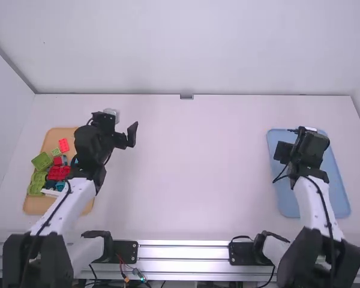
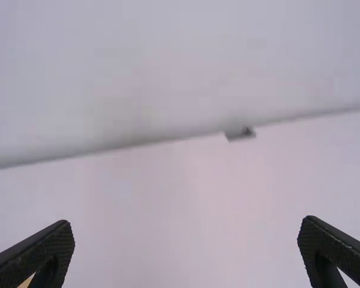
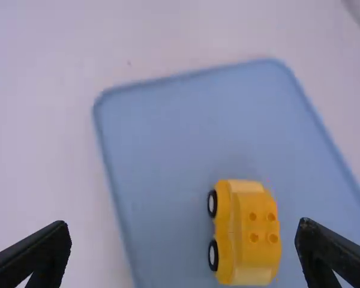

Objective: Assemble lego blocks to make yellow taxi

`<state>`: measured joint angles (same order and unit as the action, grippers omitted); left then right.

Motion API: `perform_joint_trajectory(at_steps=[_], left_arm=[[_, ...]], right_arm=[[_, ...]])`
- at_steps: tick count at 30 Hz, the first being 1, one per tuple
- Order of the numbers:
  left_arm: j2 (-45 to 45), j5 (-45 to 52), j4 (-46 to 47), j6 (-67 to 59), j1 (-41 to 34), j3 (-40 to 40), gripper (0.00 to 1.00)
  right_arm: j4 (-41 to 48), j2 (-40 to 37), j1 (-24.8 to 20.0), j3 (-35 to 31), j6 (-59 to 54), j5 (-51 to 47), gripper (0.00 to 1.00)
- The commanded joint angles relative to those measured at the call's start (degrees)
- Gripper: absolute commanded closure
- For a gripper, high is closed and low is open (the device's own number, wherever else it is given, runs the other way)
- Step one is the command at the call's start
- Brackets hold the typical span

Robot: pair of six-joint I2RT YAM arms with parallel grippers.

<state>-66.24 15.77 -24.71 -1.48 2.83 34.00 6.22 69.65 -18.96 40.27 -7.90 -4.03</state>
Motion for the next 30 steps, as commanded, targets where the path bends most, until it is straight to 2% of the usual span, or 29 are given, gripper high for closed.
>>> perform_joint_trajectory(at_steps=[1, 7, 13, 18, 25, 30], left_arm=[[5.79, -0.24, -0.11, 8.39, 0.72, 1.33, 0.01], [13.94, -0.44, 1.99, 9.57, 0.55, 1.36, 0.01], [17.64, -3.76, 5.47, 6.2, -2.82, -2.04, 0.07], [21.73, -7.85, 9.55, 2.12, -2.83, -6.12, 0.14], [29.18, -15.3, 17.0, 1.48, -2.83, -13.57, 0.27], [35.89, -15.77, 23.72, 1.48, -2.83, -20.29, 0.39]], right_arm=[[1.38, -6.69, 3.43, 0.59, 0.17, -0.28, 0.01], [1.75, -17.88, 10.78, 0.59, 0.02, -0.33, 0.01], [-1.59, -21.83, 14.49, -2.75, 3.32, 3.03, 0.07], [-5.56, -25.8, 18.45, -6.72, 7.29, 4.03, 0.14], [-6.22, -32.93, 18.96, -13.85, 7.9, 4.03, 0.26], [-6.22, -39.46, 18.96, -20.38, 7.9, 4.03, 0.38]])
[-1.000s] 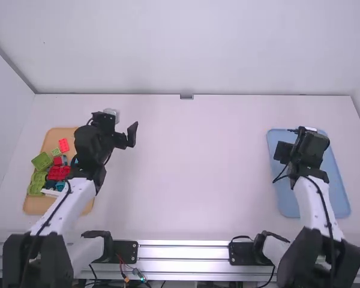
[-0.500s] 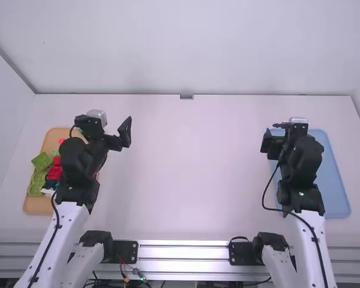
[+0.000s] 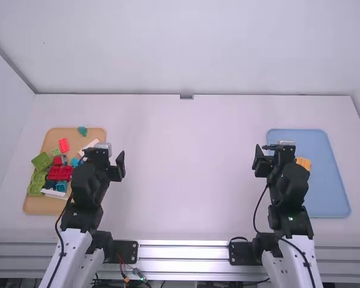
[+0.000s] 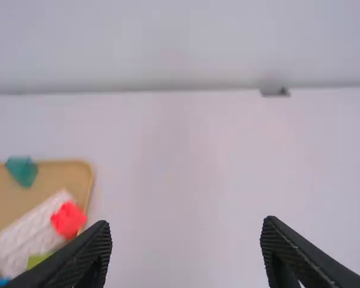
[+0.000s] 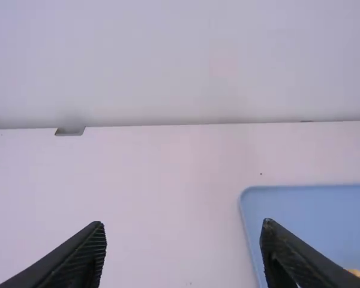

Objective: Assemble lego blocks to make yellow taxi

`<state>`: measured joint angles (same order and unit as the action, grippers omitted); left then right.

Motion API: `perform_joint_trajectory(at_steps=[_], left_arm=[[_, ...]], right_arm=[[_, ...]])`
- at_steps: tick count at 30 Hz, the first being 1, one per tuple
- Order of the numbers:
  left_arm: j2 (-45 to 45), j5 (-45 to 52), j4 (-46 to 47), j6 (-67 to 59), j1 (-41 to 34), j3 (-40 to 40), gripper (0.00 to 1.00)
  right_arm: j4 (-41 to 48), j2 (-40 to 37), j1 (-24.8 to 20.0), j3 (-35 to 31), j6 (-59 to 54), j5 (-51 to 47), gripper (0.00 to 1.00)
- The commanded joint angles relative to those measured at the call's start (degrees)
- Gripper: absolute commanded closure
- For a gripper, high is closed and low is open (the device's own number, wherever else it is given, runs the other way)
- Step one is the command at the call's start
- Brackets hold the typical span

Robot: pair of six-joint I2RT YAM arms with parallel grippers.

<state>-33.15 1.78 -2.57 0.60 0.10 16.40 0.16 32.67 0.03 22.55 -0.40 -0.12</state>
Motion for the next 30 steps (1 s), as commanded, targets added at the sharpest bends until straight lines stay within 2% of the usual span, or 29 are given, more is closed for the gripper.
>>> perform_joint_trajectory(at_steps=[1, 10, 15, 30], left_arm=[[3.53, -1.78, 2.31, -0.6, -0.1, -3.42, 0.4], [15.68, -1.78, 2.57, -0.6, -0.1, -15.57, 0.61], [21.9, -1.78, 2.57, -0.6, -0.1, -16.4, 0.72], [33.15, -1.78, 2.57, -0.6, -0.1, -16.4, 0.93]], right_arm=[[-0.16, -3.2, -0.03, -3.38, 0.4, 0.12, 0.39], [-0.16, -15.46, -0.03, -15.63, 0.4, 0.12, 0.6], [-0.16, -21.77, -0.03, -21.94, 0.4, 0.12, 0.71], [-0.16, -32.67, -0.03, -22.55, 0.4, 0.12, 0.92]])
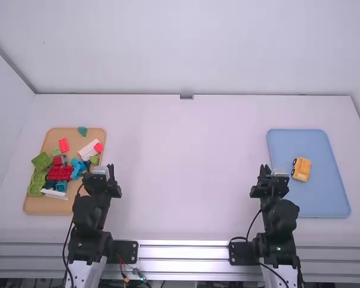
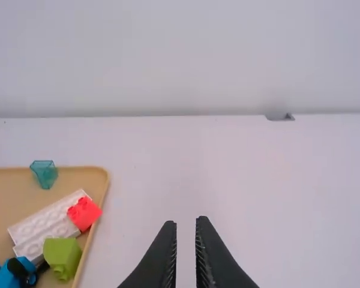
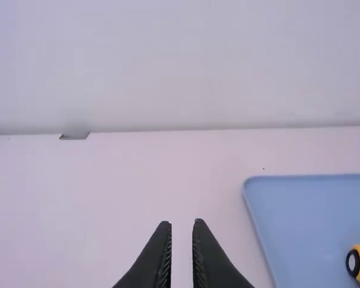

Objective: Assemble lego blocks to make yellow taxi

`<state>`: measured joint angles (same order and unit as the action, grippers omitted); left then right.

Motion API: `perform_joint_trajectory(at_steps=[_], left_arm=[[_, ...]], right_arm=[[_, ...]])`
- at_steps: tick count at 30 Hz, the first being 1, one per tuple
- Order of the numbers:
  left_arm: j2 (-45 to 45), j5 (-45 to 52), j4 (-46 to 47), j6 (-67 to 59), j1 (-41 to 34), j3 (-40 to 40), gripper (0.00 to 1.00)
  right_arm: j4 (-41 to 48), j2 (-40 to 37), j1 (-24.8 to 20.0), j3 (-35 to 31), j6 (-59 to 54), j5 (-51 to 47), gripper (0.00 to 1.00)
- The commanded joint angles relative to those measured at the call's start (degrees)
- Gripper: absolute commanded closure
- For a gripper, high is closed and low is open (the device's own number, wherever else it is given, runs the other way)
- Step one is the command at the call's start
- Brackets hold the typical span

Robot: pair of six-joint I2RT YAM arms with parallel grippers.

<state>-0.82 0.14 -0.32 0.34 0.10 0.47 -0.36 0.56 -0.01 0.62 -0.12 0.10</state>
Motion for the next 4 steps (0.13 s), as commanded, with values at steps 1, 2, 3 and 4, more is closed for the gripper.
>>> perform_joint_trajectory(at_steps=[1, 2, 3, 4], left_arm=[[0.82, -0.14, 0.32, -0.34, -0.1, -0.47, 0.94], [0.82, -0.14, 0.32, -0.34, -0.1, -0.47, 0.95], [0.82, -0.14, 0.32, -0.34, -0.1, -0.47, 0.96], [0.82, -0.14, 0.32, -0.34, -0.1, -0.47, 0.98]], right_arm=[[0.36, -0.56, 0.01, -0.62, 0.12, -0.1, 0.93], [0.36, -0.56, 0.01, -0.62, 0.12, -0.1, 0.94], [0.36, -0.56, 0.01, -0.62, 0.12, -0.1, 0.96], [0.36, -0.56, 0.01, -0.62, 0.12, -0.1, 0.97]])
